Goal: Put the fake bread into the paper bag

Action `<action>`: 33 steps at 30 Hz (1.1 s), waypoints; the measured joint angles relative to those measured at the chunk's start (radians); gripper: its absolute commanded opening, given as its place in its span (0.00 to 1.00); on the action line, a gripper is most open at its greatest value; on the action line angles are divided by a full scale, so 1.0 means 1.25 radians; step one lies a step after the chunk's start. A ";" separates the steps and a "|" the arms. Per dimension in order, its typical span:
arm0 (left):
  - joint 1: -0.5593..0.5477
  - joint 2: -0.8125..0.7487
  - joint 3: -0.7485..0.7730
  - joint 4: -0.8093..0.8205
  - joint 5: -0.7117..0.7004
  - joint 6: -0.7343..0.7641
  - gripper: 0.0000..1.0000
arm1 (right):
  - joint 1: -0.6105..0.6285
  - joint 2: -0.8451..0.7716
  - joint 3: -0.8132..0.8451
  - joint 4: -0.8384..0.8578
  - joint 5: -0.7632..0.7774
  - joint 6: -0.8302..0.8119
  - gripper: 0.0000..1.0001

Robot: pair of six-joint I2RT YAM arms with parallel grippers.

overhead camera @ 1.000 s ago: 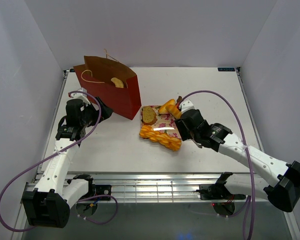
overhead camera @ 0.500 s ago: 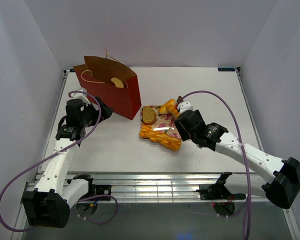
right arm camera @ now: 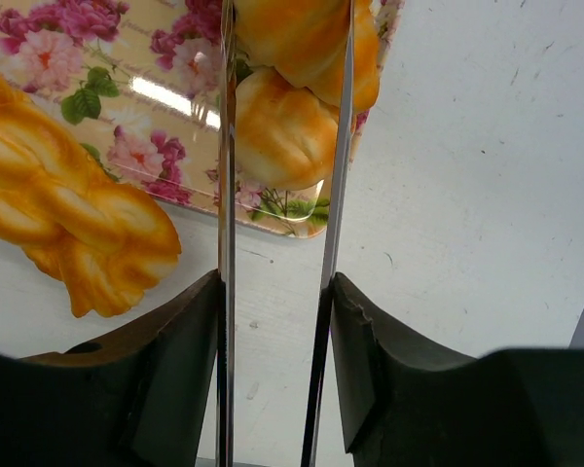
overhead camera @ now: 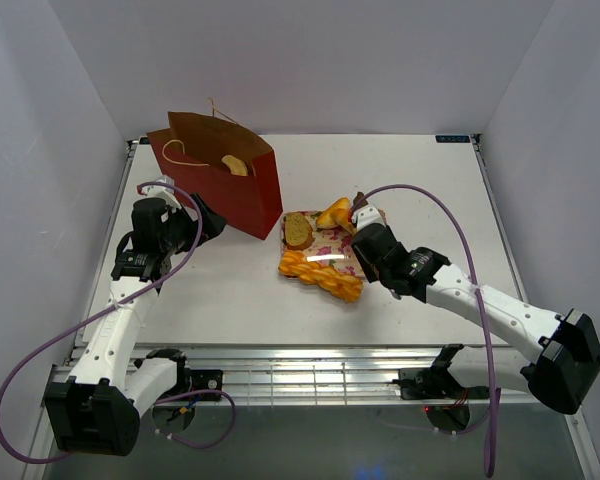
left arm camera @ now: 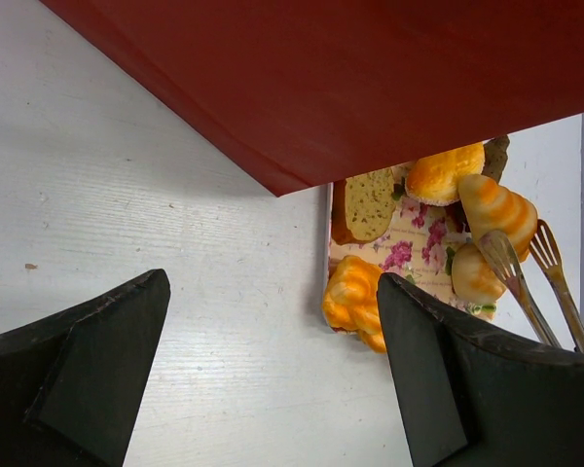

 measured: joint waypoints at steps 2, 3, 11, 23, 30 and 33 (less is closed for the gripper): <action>0.000 0.000 -0.001 0.000 0.001 0.000 0.98 | 0.000 0.000 0.000 0.004 -0.003 0.001 0.36; 0.000 0.000 -0.002 0.000 0.001 0.000 0.98 | 0.000 -0.001 0.000 0.005 -0.005 0.001 0.36; 0.000 0.000 -0.002 0.000 0.003 0.000 0.98 | 0.000 -0.026 0.000 0.001 -0.028 0.001 0.34; 0.000 0.000 -0.003 0.000 0.003 0.000 0.98 | 0.000 -0.128 0.040 -0.018 -0.083 0.007 0.24; 0.000 0.000 -0.003 0.000 0.003 0.000 0.98 | 0.000 -0.124 0.069 -0.020 -0.128 0.011 0.19; 0.000 0.000 -0.003 0.000 0.003 0.000 0.98 | 0.000 -0.118 0.103 -0.017 -0.151 0.011 0.17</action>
